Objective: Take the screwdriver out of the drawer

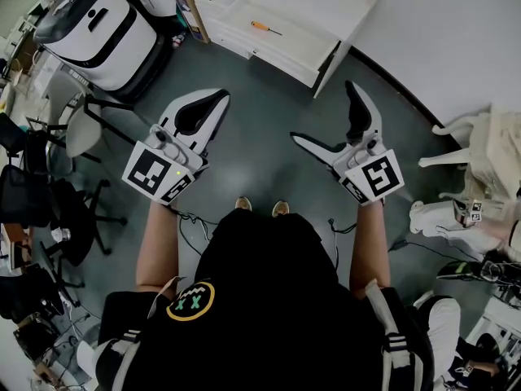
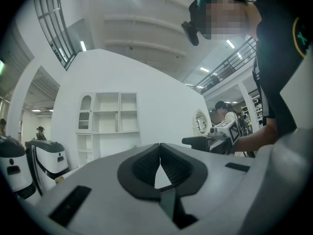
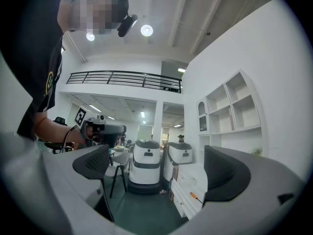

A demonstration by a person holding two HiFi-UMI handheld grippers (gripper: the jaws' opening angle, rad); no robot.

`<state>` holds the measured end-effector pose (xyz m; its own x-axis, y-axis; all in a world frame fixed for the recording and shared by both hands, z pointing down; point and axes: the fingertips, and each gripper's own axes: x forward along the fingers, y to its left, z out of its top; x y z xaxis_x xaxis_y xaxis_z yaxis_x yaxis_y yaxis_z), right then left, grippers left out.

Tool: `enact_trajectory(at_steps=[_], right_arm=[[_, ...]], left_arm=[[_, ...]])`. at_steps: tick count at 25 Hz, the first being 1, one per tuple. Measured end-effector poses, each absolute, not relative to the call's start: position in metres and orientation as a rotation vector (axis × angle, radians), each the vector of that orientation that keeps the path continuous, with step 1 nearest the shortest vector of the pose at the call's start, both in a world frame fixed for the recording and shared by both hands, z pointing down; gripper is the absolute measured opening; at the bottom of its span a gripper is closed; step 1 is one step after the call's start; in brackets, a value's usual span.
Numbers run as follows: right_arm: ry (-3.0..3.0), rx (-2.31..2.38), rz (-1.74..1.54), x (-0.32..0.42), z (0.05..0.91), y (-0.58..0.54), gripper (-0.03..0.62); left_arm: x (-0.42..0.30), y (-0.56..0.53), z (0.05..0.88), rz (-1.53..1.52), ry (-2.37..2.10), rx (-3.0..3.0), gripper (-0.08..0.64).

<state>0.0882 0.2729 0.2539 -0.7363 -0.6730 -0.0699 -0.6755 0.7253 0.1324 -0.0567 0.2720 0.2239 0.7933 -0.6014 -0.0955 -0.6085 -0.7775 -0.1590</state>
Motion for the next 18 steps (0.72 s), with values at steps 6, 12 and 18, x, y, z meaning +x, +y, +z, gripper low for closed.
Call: enact_trajectory(at_steps=[6,12,18], right_arm=[[2.899,-1.116,0.236,0.115,0.251,0.268,0.583],[2.903,-1.098,0.228,0.131,0.255,0.266,0.583],[2.906,-1.092,0.218,0.136,0.259,0.25,0.583]], left_arm=[[-0.033,0.268,0.222,0.056,0.981,-2.789,0.02],[-0.017,0.269,0.225,0.046,1.0,-2.786,0.02],[-0.011,0.254,0.228,0.036,1.0,-2.789,0.02]])
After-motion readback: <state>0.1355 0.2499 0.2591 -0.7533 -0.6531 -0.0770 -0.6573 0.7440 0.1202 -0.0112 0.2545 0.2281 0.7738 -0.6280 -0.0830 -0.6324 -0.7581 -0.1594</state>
